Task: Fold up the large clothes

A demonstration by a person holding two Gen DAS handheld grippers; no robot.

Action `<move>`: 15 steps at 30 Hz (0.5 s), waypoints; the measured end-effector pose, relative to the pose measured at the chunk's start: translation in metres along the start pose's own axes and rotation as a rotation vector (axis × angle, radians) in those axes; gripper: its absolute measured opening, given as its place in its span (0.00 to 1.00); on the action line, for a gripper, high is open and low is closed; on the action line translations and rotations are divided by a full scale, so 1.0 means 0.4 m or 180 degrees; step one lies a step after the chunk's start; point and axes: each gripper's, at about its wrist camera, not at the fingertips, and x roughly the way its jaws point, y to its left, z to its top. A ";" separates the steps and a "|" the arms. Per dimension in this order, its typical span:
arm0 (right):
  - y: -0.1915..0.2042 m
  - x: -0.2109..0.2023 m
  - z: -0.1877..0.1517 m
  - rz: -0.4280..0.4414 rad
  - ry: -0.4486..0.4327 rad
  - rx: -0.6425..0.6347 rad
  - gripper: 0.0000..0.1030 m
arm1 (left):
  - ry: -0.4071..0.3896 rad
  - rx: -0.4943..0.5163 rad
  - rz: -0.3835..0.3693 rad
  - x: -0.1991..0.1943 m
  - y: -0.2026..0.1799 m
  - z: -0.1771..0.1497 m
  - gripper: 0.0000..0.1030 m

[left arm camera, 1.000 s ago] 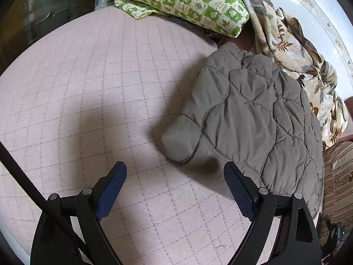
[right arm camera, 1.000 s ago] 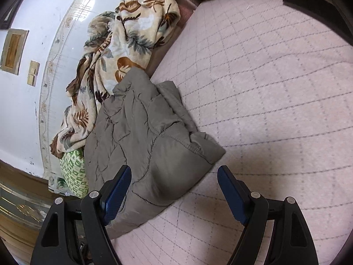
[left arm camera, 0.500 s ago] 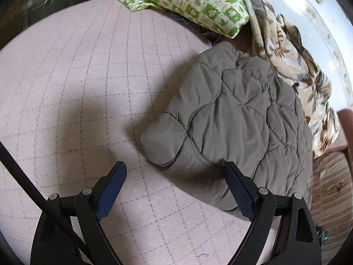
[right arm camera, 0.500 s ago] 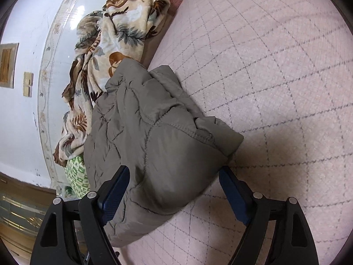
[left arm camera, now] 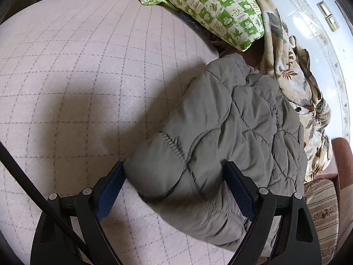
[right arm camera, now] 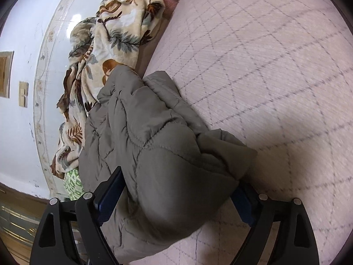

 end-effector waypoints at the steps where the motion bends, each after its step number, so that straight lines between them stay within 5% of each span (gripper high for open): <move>1: 0.000 0.002 0.001 0.0011 0.0001 -0.0016 0.87 | -0.0011 0.0014 0.0014 -0.001 -0.002 0.001 0.86; 7: 0.039 0.004 0.005 -0.0167 0.0012 -0.0458 0.50 | -0.0161 0.0484 0.0191 -0.018 -0.058 0.000 0.56; 15: 0.206 -0.001 -0.074 -0.1065 -0.0300 -0.2041 0.42 | -0.0469 0.1157 0.0708 -0.033 -0.129 -0.032 0.47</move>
